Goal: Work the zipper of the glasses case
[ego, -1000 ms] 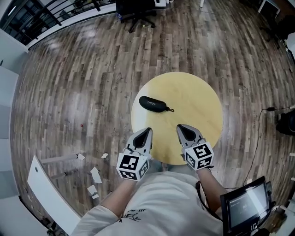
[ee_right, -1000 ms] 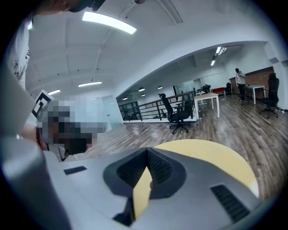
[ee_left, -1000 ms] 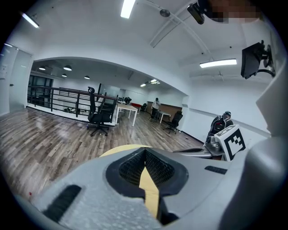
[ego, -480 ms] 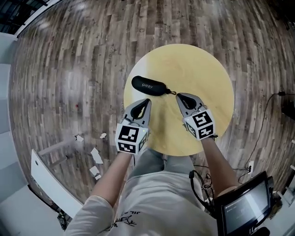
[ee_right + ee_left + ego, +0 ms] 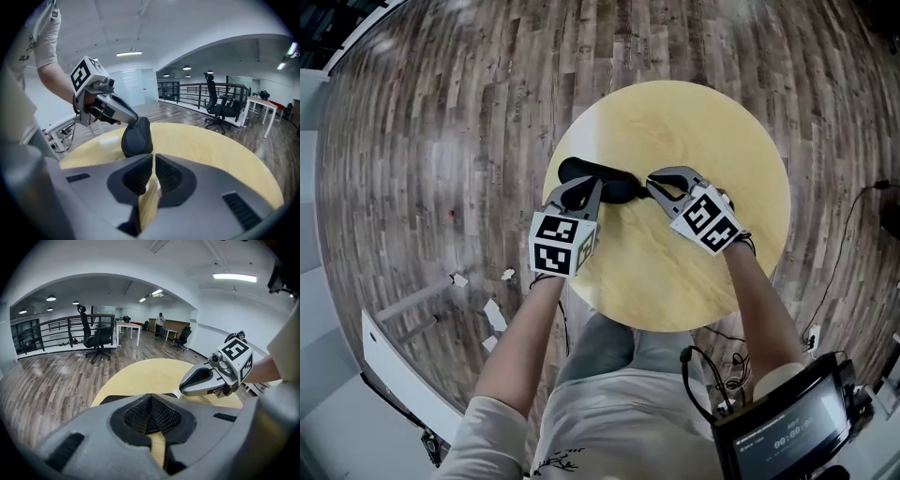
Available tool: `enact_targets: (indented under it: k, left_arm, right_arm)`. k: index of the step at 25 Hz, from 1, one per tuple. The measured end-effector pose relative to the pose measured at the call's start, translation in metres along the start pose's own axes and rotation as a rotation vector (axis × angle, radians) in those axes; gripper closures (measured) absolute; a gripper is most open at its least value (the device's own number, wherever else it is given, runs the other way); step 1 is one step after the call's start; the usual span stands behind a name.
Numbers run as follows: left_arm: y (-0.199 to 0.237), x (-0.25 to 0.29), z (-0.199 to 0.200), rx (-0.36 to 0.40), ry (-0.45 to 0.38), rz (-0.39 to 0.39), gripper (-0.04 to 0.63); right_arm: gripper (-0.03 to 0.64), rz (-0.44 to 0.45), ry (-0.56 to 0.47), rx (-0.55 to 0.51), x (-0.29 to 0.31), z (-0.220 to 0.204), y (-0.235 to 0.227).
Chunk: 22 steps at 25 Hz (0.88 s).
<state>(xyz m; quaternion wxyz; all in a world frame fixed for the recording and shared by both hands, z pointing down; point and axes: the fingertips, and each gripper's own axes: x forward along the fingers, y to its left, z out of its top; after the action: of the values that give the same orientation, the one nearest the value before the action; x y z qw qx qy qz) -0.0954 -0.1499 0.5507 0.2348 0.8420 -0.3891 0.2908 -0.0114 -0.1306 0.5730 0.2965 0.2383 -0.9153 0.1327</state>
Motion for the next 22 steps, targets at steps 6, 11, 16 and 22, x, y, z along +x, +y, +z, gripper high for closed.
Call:
enact_targets:
  k: [6,11,16,22]
  left_arm:
    - [0.000,0.007,-0.010,0.039,0.038,-0.015,0.589]
    - [0.000,0.006,-0.011,0.060,0.046,-0.022,0.589]
    - [0.001,0.009,-0.012,0.055,0.049,-0.021,0.589]
    - [-0.001,0.009,-0.013,0.042,0.055,-0.029,0.589]
  right_arm:
    - [0.612,0.134,0.084,-0.192,0.012,-0.005,-0.003]
    - [0.569,0.236,0.168,-0.316,0.027,-0.014,0.002]
    - [0.569,0.336,0.229,-0.439,0.036,-0.015,0.007]
    - [0.569,0.413,0.307,-0.627,0.041,-0.020,0.012]
